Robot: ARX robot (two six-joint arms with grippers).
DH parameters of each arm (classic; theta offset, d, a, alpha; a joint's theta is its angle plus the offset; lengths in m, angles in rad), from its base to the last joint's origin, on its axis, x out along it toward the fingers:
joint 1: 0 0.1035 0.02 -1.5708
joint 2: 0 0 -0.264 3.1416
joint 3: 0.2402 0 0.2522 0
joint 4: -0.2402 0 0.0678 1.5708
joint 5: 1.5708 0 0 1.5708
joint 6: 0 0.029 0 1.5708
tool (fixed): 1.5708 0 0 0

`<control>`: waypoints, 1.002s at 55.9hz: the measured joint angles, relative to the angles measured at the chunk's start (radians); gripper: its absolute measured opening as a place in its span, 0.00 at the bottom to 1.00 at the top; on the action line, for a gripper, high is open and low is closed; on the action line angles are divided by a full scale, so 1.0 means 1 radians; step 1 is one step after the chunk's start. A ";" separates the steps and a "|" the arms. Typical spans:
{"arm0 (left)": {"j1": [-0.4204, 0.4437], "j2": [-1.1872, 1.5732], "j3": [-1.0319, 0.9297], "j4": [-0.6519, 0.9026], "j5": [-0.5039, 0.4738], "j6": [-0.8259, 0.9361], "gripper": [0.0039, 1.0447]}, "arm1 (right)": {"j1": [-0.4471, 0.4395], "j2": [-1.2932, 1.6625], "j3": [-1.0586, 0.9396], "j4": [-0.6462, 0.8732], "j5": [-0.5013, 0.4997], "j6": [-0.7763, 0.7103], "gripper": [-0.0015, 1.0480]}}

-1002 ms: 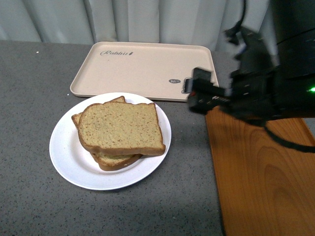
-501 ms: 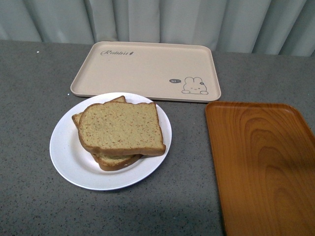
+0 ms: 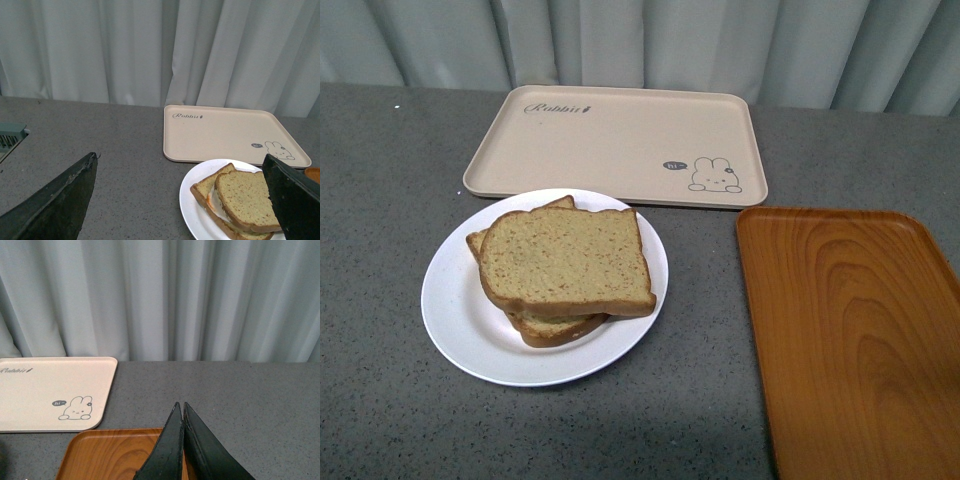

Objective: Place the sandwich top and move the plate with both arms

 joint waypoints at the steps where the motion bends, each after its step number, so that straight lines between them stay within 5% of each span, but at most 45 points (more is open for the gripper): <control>1: 0.000 0.000 0.000 0.000 0.000 0.000 0.94 | 0.000 -0.029 0.001 -0.040 -0.001 0.000 0.01; 21: 0.000 0.000 0.000 0.000 0.000 0.000 0.94 | 0.000 -0.475 -0.040 -0.425 -0.002 0.000 0.01; 56: 0.000 0.000 0.000 0.000 0.000 0.000 0.94 | 0.000 -0.839 -0.044 -0.767 -0.003 0.000 0.01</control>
